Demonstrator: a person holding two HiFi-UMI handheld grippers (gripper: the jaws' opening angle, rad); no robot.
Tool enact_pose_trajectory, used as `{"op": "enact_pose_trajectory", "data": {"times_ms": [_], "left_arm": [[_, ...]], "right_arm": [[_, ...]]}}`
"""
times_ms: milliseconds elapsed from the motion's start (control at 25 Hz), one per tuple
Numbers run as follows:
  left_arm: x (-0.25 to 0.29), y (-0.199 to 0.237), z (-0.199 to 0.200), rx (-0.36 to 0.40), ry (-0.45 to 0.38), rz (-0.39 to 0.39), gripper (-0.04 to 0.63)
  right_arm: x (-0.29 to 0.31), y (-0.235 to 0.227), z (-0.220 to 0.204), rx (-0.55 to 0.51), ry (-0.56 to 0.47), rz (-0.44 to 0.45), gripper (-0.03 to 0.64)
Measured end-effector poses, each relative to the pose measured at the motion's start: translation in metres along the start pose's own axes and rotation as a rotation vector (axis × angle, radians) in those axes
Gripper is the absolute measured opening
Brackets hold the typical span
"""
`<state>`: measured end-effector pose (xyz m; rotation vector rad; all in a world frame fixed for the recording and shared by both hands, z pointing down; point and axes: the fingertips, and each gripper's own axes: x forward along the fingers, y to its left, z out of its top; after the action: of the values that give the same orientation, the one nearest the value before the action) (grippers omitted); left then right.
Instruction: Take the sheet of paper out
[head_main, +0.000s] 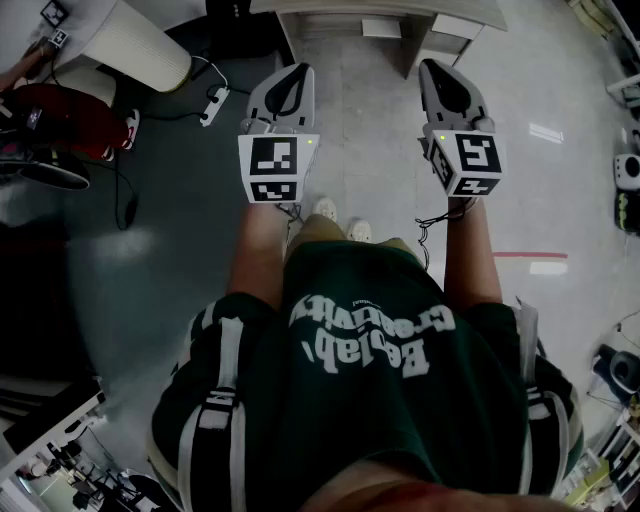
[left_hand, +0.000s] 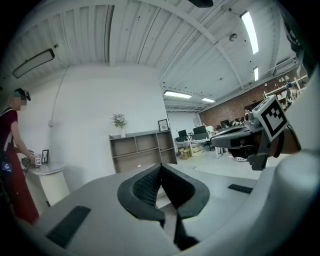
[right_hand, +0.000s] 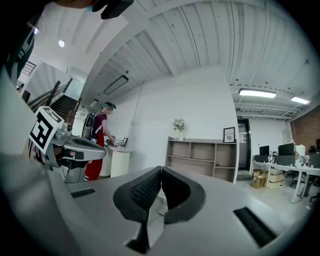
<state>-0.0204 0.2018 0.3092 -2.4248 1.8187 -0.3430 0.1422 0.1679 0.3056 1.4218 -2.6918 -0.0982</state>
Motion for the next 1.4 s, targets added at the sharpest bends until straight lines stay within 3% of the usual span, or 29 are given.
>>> {"op": "enact_pose_trajectory", "data": {"times_ms": [840,1160,1400], "left_arm": [[0.003,-0.012,0.001,0.015,0.009,-0.009,0.018],[0.017,-0.002,-0.002,0.005,0.009,-0.015,0.019],[0.044,0.015,-0.002,0.037,-0.009,-0.030,0.018]], "right_arm": [[-0.008,-0.005,0.002,0.022,-0.043,0.014,0.034],[0.008,-0.008,-0.001,0.012,-0.029,0.006,0.035],[0.038,-0.019,-0.004,0.027,-0.019,-0.026,0.035]]}}
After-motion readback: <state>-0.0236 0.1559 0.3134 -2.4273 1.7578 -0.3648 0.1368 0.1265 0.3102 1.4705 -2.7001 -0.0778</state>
